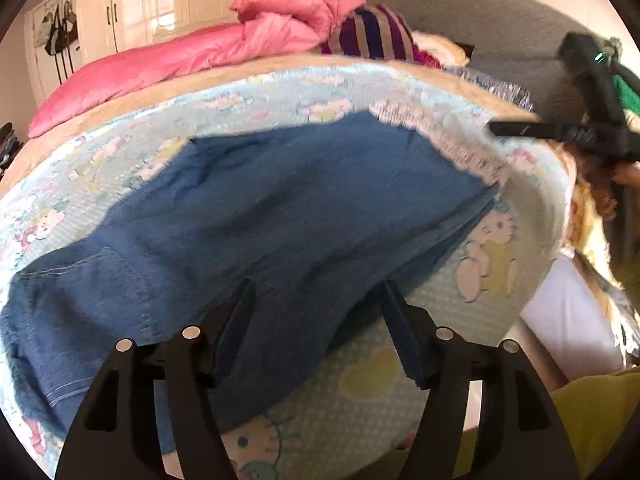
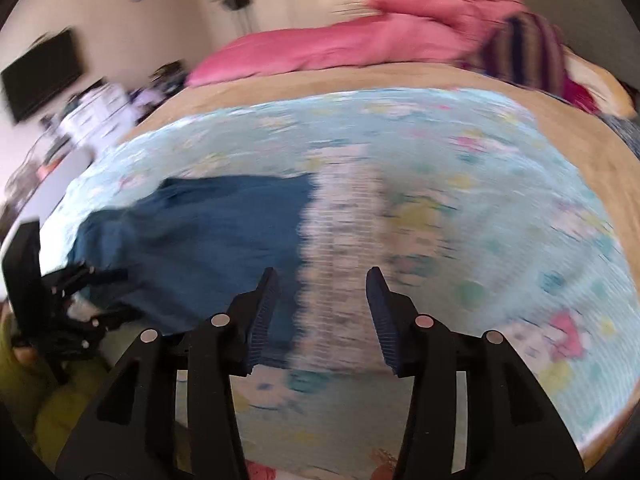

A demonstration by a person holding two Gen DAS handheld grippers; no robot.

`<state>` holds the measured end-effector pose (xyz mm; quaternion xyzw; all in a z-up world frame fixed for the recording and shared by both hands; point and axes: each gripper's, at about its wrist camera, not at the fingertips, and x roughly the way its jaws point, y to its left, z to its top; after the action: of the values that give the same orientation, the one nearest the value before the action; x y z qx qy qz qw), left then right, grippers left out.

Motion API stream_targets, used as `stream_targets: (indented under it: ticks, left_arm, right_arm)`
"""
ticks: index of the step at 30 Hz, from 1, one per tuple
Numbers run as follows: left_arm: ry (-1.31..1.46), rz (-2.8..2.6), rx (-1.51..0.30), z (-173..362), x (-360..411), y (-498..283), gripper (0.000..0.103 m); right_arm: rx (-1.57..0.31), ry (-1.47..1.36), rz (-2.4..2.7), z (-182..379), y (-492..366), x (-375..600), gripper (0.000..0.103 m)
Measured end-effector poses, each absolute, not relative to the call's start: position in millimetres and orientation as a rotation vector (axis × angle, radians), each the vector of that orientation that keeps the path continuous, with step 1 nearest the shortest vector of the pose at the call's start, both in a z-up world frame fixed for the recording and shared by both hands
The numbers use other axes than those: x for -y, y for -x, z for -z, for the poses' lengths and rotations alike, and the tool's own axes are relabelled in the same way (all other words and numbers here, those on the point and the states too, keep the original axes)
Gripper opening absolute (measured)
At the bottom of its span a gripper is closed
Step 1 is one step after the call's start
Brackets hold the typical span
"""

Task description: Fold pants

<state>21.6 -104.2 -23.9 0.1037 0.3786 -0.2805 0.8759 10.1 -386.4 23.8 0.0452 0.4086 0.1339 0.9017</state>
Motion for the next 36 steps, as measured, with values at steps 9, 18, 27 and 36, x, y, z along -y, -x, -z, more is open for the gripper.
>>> stream_targets:
  ticks: [9, 18, 27, 36]
  left_arm:
    - [-0.072, 0.166, -0.708, -17.6, -6.4, -18.6, 0.095]
    - [0.129, -0.155, -0.885, 11.6, -86.8, -61.1, 0.096]
    - [0.138, -0.049, -0.864, 13.7, -78.9, -85.8, 0.042]
    - [0.092, -0.086, -0.932, 32.1, -93.2, -108.1, 0.044]
  right_arm:
    - [-0.950, -0.067, -0.303, 9.0, -32.2, 371.1, 0.051]
    - [-0.968, -0.101, -0.315, 11.2, -32.8, 374.9, 0.057]
    - [-0.989, -0.069, -0.310, 15.5, -34.1, 371.6, 0.063]
    - [-0.981, 0.032, -0.308, 20.9, -28.6, 357.5, 0.067]
